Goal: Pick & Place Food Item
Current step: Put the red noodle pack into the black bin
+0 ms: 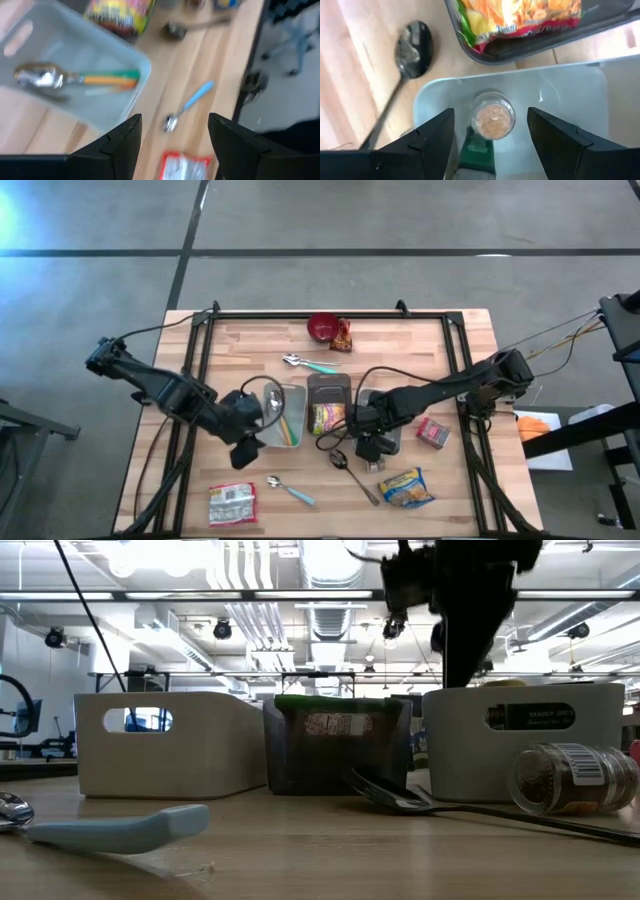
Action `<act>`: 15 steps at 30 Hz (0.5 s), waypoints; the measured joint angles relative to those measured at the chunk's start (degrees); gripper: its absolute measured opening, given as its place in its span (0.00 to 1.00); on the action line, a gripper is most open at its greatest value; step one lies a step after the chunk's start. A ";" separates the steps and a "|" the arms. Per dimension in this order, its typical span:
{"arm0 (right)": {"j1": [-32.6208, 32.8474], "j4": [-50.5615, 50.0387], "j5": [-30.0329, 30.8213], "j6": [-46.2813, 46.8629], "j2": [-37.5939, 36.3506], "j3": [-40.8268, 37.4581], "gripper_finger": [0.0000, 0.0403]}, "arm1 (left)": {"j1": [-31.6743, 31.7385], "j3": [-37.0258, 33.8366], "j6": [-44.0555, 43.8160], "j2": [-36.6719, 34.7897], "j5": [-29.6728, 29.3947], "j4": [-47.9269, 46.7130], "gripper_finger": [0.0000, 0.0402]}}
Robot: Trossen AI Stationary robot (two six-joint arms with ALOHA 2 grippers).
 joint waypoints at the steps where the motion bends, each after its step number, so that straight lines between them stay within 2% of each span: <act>1: 0.03 -0.54 0.05 0.02 -0.07 0.92 0.62 | -0.64 -0.73 -0.02 0.03 0.59 -0.57 0.57; 6: 0.15 -3.07 0.36 0.17 -0.33 5.86 0.62 | -2.48 -7.19 -5.31 0.07 7.01 0.06 0.57; 9: 0.25 -4.00 0.37 0.31 -0.36 8.77 0.62 | -3.30 -12.25 -5.99 0.09 7.92 2.20 0.57; 12: 0.39 -5.20 0.41 1.00 -0.38 11.95 0.62 | -3.90 -18.33 -4.09 0.09 8.98 8.15 0.57; 15: 1.36 -6.23 2.36 0.50 -0.57 15.35 0.62 | -4.48 -24.88 0.02 0.09 14.33 18.90 0.57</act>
